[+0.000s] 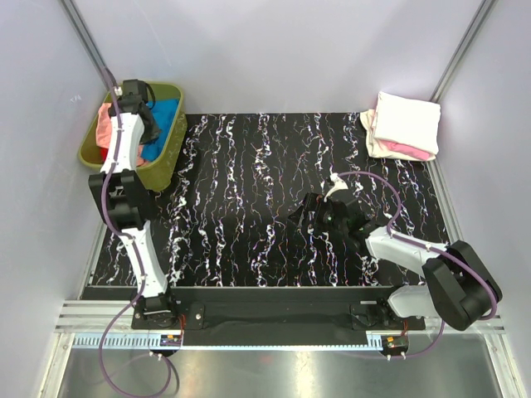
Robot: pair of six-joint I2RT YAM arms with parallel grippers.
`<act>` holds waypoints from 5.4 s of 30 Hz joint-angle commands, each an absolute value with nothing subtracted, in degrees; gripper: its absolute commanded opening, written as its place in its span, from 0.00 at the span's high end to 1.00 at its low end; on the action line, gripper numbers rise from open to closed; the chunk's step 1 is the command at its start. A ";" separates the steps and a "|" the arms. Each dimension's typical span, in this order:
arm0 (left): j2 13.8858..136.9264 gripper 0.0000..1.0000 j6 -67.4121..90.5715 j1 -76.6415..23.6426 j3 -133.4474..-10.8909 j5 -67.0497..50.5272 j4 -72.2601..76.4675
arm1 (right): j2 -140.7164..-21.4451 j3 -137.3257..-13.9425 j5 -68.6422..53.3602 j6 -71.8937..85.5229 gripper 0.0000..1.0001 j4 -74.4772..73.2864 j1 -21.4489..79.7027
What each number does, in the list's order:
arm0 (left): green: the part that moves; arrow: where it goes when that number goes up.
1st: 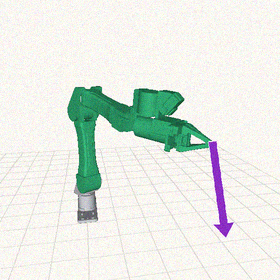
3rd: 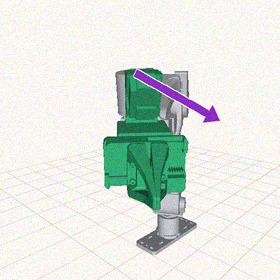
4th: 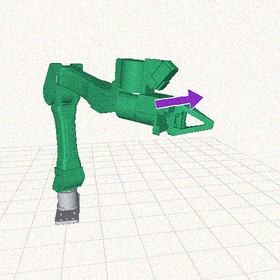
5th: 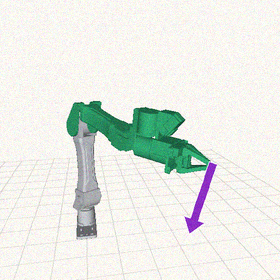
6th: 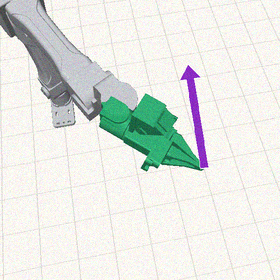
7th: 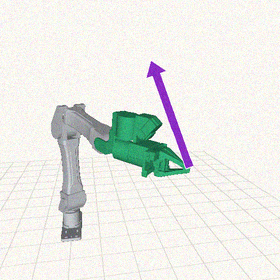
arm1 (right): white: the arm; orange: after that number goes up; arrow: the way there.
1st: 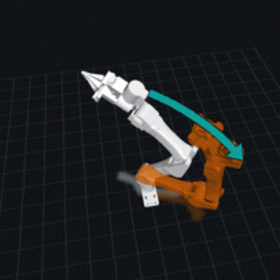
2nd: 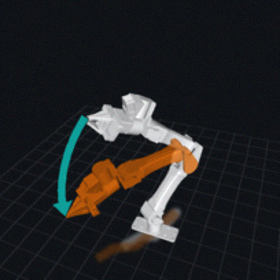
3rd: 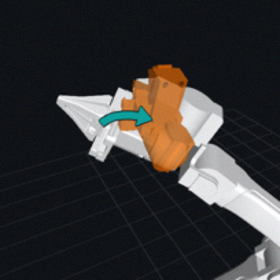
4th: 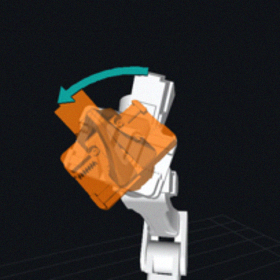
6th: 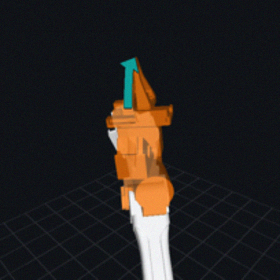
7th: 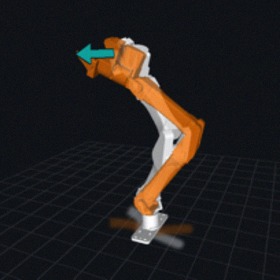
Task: Fold and stack the t-shirts
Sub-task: Grab the tshirt from the pile, then move the tshirt to the center of the board, then flatten the tshirt out
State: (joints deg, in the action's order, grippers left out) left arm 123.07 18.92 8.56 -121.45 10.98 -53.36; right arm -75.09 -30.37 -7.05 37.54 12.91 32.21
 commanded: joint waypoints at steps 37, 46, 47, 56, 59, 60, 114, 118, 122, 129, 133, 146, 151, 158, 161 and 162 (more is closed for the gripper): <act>67.68 0.01 26.90 -18.63 -71.01 -9.59 -44.54 | -55.81 -43.95 -11.95 32.78 0.09 -18.72 38.30; 54.07 0.01 26.64 -3.28 -65.40 -0.96 -50.53 | -81.93 -60.70 -8.88 32.70 0.08 -22.57 54.04; 51.79 0.01 26.02 -1.25 -64.96 -1.66 -51.06 | -85.57 -66.47 -8.53 32.17 0.08 -23.89 55.62; 40.53 0.01 22.50 3.78 -60.12 3.77 -55.63 | -122.05 -105.93 -2.75 28.05 0.10 -47.79 60.64; 38.32 0.01 22.15 3.87 -58.10 5.09 -55.81 | -132.08 -118.53 2.43 26.02 0.12 -57.37 62.05; 38.06 0.01 21.89 3.87 -57.40 5.27 -55.90 | -136.62 -121.26 3.16 25.15 0.13 -61.66 62.31; 29.62 0.01 22.94 3.96 -52.56 9.76 -48.08 | -134.56 -116.45 3.25 29.97 0.23 -60.56 47.63; 29.36 0.01 22.94 3.87 -52.56 9.76 -47.99 | -135.97 -116.28 3.16 30.06 0.29 -60.38 47.99; 29.18 0.01 23.03 3.96 -52.47 9.84 -47.99 | -136.76 -115.49 3.43 30.15 0.43 -59.77 47.99; 28.74 0.01 23.11 3.87 -52.47 9.93 -47.90 | -137.46 -115.31 3.60 29.44 0.78 -59.77 47.99; 28.74 0.01 23.12 3.96 -52.47 10.02 -47.99 | -136.33 -116.10 4.13 29.00 1.00 -61.25 47.99; 29.27 0.01 23.03 3.96 -52.38 9.50 -47.64 | -94.78 -105.61 25.81 30.66 1.00 -66.97 43.34; 36.27 0.05 21.18 3.52 -52.03 -1.82 -45.36 | -71.87 -88.45 32.07 34.71 1.00 -66.27 37.37; 55.17 0.04 26.54 -17.37 -54.13 3.42 -38.33 | -56.87 -71.46 34.46 42.01 1.00 -67.94 34.28; 66.77 0.03 28.21 -22.93 -57.47 1.94 -33.06 | -54.93 -68.12 31.66 42.10 1.00 -66.27 34.28; 69.58 0.04 29.17 -23.72 -59.39 0.37 -31.83 | -54.84 -67.16 30.60 42.01 1.00 -65.57 34.28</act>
